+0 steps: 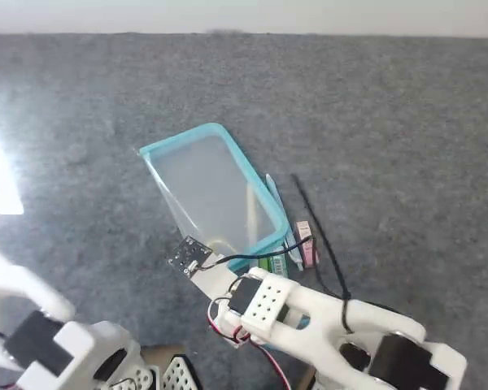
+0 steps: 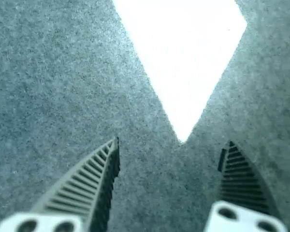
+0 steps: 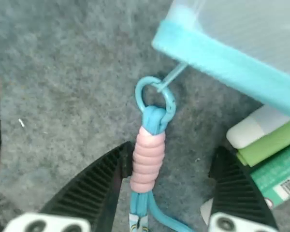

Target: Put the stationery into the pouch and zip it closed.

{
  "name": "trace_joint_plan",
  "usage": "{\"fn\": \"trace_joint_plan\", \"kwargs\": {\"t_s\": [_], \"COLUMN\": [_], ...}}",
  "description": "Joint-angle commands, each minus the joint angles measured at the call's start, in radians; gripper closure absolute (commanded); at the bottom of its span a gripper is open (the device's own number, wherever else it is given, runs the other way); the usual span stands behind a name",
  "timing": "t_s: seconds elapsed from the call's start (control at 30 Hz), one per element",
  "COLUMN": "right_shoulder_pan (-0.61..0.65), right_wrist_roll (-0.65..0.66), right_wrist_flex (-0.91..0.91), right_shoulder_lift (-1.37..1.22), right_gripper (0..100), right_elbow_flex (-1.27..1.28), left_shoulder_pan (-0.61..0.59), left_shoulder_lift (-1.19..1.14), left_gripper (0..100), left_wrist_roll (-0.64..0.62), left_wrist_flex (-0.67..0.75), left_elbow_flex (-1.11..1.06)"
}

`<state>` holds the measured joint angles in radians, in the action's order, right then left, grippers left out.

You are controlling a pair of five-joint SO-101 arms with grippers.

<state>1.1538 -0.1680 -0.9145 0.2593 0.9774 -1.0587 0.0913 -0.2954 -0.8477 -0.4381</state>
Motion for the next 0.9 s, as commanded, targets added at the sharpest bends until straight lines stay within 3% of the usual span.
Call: {"fn": "trace_joint_plan", "kwargs": {"t_s": [0.0, 0.13, 0.2, 0.3, 0.33, 0.47, 0.63, 0.87], "right_shoulder_pan": [0.008, -0.012, -0.044, -0.128, -0.157, -0.292, -0.44, -0.479], "right_wrist_roll": [-0.005, 0.032, 0.163, 0.416, 0.437, 0.41, 0.465, 0.466], "right_wrist_flex": [0.005, 0.01, 0.004, -0.03, -0.035, -0.041, -0.185, -0.328], "right_shoulder_lift": [-0.054, -0.053, -0.031, 0.031, 0.061, 0.188, 0.3, 0.312], "right_gripper": [77.9, 94.1, 99.7, 97.9, 99.1, 99.1, 99.1, 99.2], "right_elbow_flex": [-0.046, -0.063, -0.077, -0.081, -0.081, -0.086, -0.249, -0.574], "left_shoulder_pan": [0.009, 0.026, 0.057, 0.124, 0.146, 0.221, 0.338, 0.543], "left_shoulder_lift": [0.107, 0.13, 0.13, 0.13, 0.132, 0.132, 0.132, 0.135], "left_gripper": [68, 68, 68, 68, 68, 68, 68, 68], "left_wrist_roll": [0.012, 0.012, 0.012, 0.025, 0.049, 0.201, 0.374, 0.514], "left_wrist_flex": [-0.006, -0.011, -0.034, -0.086, -0.091, -0.127, -0.33, -0.582], "left_elbow_flex": [-0.005, -0.008, -0.007, -0.001, 0.001, 0.036, 0.18, 0.378]}}
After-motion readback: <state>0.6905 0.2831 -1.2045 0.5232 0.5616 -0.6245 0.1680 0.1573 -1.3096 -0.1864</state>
